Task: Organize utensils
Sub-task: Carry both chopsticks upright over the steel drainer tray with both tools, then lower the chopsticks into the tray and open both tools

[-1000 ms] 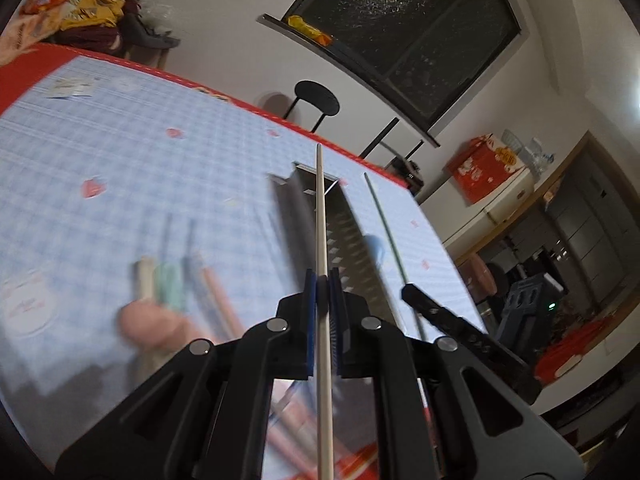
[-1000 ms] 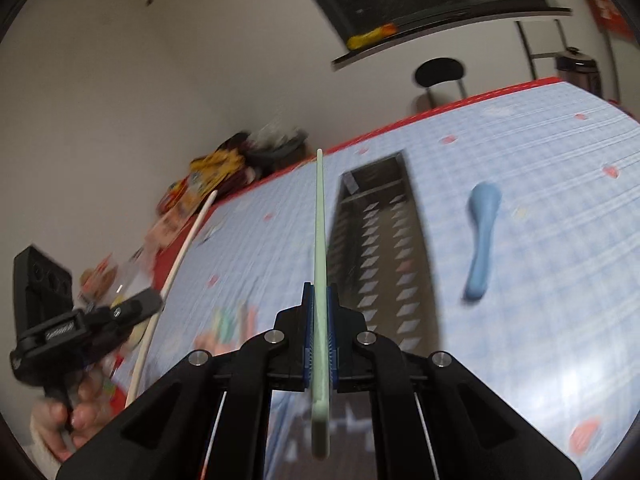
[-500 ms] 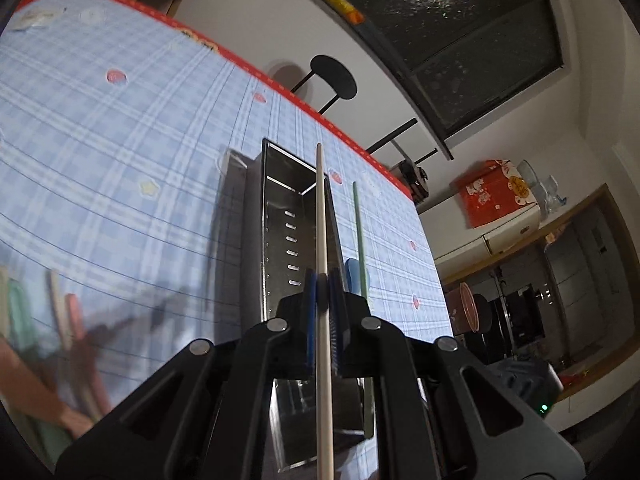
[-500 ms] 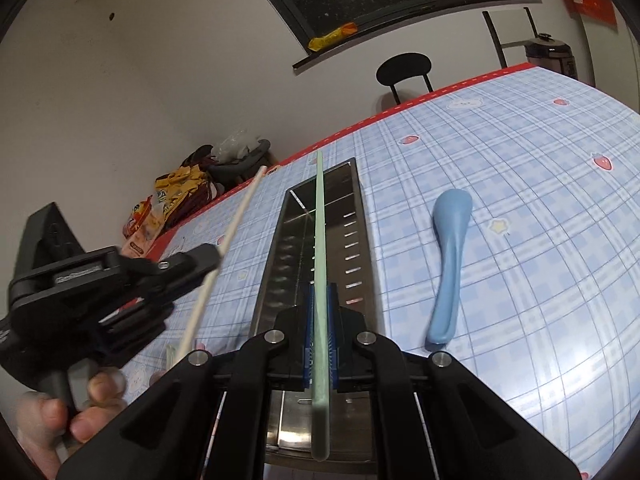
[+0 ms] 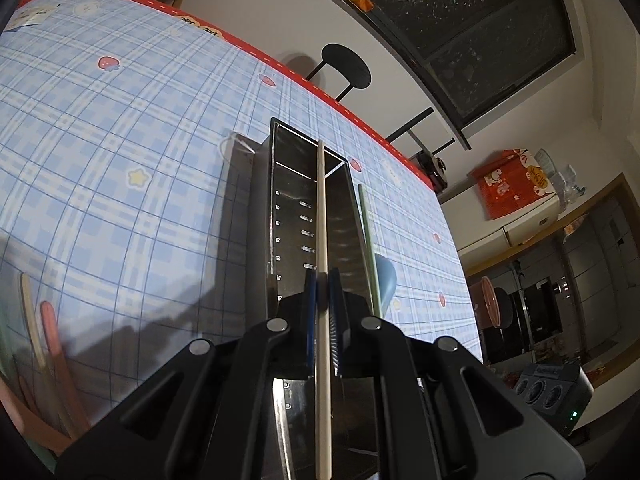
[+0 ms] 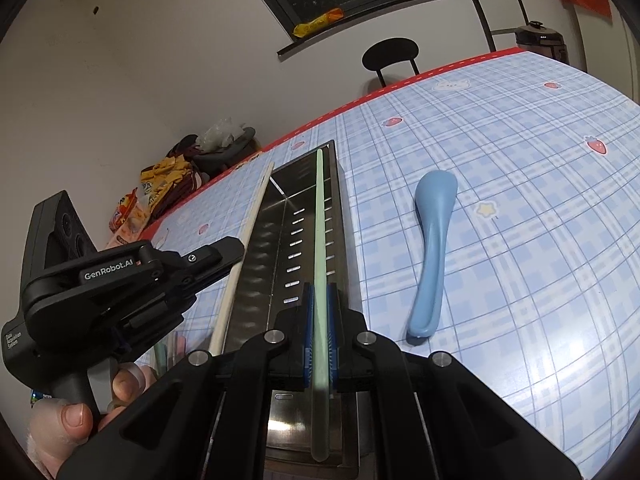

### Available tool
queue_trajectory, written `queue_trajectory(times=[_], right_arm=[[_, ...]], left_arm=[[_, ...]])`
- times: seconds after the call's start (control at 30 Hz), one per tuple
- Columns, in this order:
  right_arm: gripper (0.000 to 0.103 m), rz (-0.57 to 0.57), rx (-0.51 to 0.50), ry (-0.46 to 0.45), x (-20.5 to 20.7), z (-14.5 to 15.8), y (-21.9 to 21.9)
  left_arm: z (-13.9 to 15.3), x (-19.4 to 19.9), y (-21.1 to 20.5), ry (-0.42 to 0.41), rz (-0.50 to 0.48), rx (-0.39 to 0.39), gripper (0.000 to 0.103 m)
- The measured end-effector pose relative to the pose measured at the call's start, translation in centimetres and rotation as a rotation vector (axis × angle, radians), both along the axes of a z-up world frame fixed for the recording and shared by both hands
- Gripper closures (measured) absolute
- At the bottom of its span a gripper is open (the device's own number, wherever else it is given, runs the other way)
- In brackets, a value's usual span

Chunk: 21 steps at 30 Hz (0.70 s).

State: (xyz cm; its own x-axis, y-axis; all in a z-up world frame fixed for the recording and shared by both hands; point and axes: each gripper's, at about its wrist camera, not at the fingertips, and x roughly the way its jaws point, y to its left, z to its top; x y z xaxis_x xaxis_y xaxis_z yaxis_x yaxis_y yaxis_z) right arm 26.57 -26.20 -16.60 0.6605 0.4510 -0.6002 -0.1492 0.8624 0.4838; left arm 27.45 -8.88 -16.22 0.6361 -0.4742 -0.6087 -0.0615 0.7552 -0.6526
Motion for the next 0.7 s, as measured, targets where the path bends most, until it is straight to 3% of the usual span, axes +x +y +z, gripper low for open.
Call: queue_trajectory(times=[0.07,0.23,0.27,0.3,0.33,0.5,0.57,0.6,0.7], right_arm=[[0.095,0.001,0.004,-0.004,-0.1,0.1,0.0],[0.086,0.001,0.039,-0.029,-0.4,0.6,-0.4],[0.078,-0.006,0.036,-0.038,-0.5,0.8,-0.5],[0.062,-0.021,0.021,-0.05,-0.6,1.0,-0.5],[0.055,-0.036,0.001,-0.068,-0.9,1.3,-0.5],[0.036,-0.058,-0.02,-0.13,-1.5,2.3,-0.7],[0.03,-0.058,-0.03,-0.159,-1.9,2.7,-0.5],[0.024,-0.057,-0.035,-0.171,-2.1,2.9,-0.4],[0.011,-0.031,-0.052,-0.222,-2.8,3.5,0.6]], left_arm=[[0.1,0.1,0.0,-0.004,0.001,0.003,0.093],[1.9,-0.5,0.3,-0.063,0.004,0.055,0.071],[2.4,-0.8,0.5,-0.079,0.002,0.069,0.063],[3.0,-1.2,0.7,-0.103,0.002,0.089,0.054],[3.5,-1.6,0.9,-0.12,0.002,0.105,0.051],[6.0,-4.7,2.0,-0.225,0.004,0.266,0.017],[6.7,-5.9,2.8,-0.25,0.009,0.32,0.015],[6.9,-6.7,3.3,-0.258,0.014,0.355,0.009],[7.3,-9.3,5.4,-0.266,0.033,0.424,0.008]])
